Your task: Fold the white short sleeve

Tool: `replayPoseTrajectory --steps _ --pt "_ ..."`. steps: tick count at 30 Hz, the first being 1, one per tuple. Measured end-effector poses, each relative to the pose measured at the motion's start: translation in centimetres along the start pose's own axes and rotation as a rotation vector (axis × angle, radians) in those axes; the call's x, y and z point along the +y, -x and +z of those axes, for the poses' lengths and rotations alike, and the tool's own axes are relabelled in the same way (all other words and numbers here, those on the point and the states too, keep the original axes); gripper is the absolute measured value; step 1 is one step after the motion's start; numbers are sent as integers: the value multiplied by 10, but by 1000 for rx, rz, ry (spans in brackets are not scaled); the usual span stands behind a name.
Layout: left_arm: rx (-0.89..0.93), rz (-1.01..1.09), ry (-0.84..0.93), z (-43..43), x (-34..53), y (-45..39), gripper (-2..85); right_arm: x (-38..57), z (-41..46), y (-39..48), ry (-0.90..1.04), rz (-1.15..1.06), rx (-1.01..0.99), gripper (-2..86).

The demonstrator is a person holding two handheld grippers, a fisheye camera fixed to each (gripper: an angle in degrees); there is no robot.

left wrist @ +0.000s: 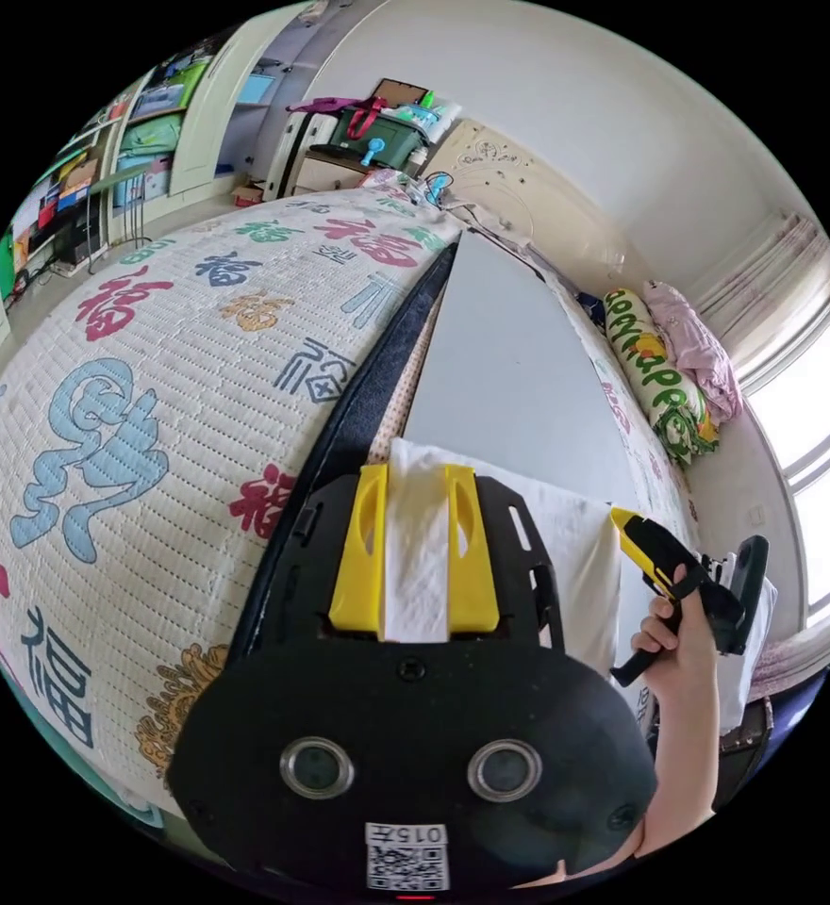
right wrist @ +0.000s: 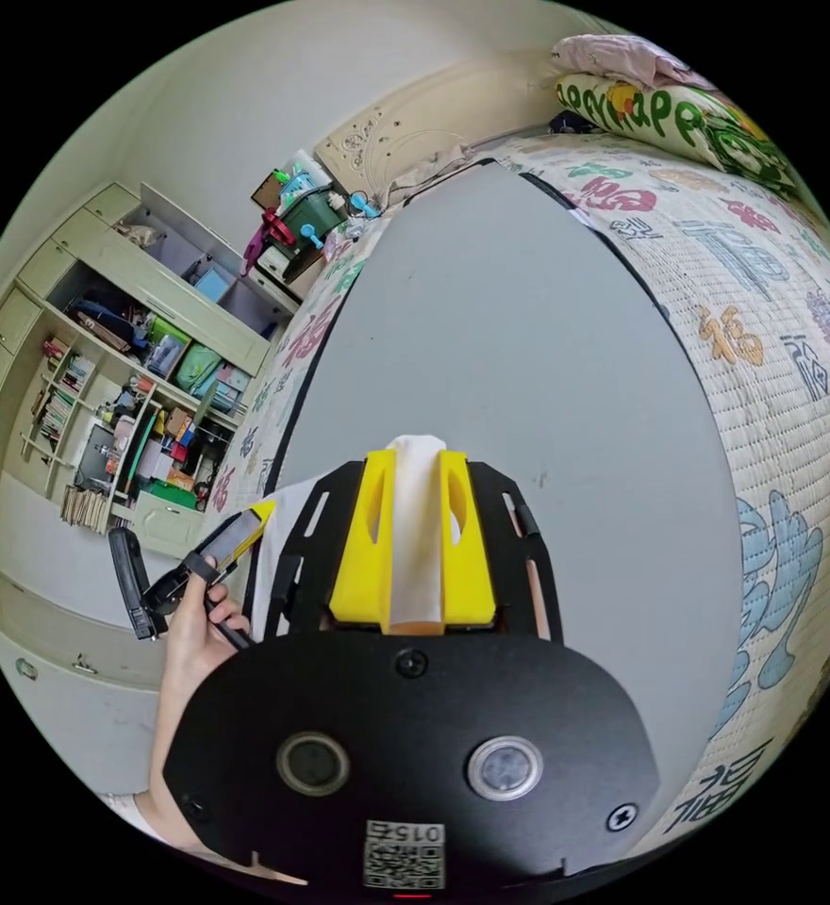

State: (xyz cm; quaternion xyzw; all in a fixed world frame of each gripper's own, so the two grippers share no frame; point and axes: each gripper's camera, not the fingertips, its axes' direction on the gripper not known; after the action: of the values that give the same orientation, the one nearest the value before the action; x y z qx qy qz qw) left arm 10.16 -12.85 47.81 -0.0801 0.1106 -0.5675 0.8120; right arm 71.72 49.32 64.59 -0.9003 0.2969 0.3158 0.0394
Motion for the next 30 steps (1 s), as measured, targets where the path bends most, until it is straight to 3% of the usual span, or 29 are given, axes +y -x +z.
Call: replayPoseTrajectory --steps 6,25,30 --pt "79 -39 -44 6 0 11 2 -29 14 39 28 -76 80 70" --pt "-14 -30 -71 34 3 7 -6 -25 88 150 79 -263 345 43" --pt "26 -56 -77 32 1 21 -6 -28 69 151 39 -212 292 38"
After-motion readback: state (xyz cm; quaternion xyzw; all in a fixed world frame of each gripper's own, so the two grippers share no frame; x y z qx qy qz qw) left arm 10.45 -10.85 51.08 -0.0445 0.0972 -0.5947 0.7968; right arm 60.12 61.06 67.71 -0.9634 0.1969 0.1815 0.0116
